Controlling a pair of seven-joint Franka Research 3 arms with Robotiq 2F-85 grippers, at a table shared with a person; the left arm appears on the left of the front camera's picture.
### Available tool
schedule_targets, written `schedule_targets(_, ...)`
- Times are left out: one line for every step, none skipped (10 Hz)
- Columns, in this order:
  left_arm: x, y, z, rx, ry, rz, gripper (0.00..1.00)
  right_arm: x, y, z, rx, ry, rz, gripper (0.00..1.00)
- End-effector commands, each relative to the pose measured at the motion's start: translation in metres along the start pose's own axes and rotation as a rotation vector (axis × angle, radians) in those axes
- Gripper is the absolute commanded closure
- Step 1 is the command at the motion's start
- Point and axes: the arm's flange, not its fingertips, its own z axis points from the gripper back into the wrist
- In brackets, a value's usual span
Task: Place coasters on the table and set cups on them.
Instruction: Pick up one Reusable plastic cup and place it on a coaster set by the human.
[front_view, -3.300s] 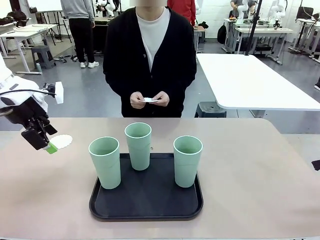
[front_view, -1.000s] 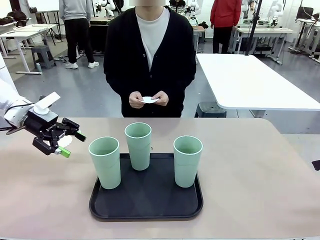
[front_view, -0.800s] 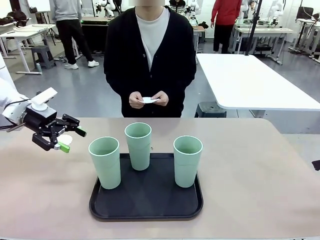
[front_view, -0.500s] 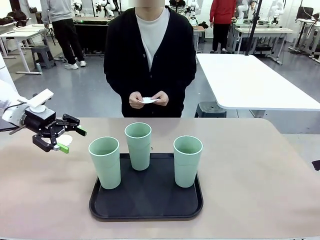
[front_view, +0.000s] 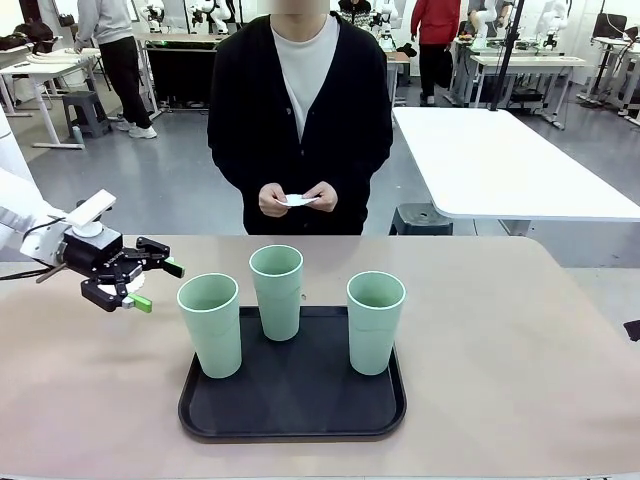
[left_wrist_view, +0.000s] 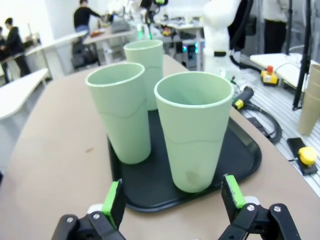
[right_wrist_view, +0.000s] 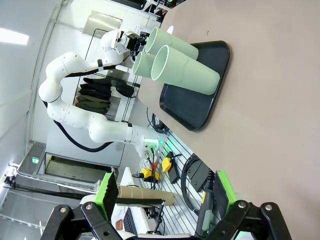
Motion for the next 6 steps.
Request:
schedule_targets(-0.004, 0.005, -0.006, 0.0, -0.049, -0.012, 0.0, 0.001, 0.0, 0.001, 0.003, -0.005, 0.014, 0.0)
schedule_targets(-0.007, 0.006, -0.011, -0.023, -0.061, 0.001, 0.0, 0.001, 0.0, 0.001, 0.003, -0.005, 0.014, 0.0)
schedule_targets(-0.009, 0.006, -0.016, -0.057, -0.074, 0.022, 0.0, 0.001, 0.0, 0.001, 0.003, -0.005, 0.014, 0.0)
schedule_targets(-0.011, 0.005, -0.021, -0.087, -0.084, 0.037, 0.0, 0.001, 0.0, 0.001, 0.003, -0.005, 0.014, 0.0)
schedule_targets(-0.014, 0.004, -0.026, -0.104, -0.088, 0.036, 0.0, 0.001, 0.0, 0.001, 0.003, -0.005, 0.014, 0.0)
schedule_targets(-0.014, 0.005, -0.03, -0.111, -0.097, 0.029, 0.0, 0.001, 0.0, 0.001, 0.003, -0.005, 0.014, 0.0)
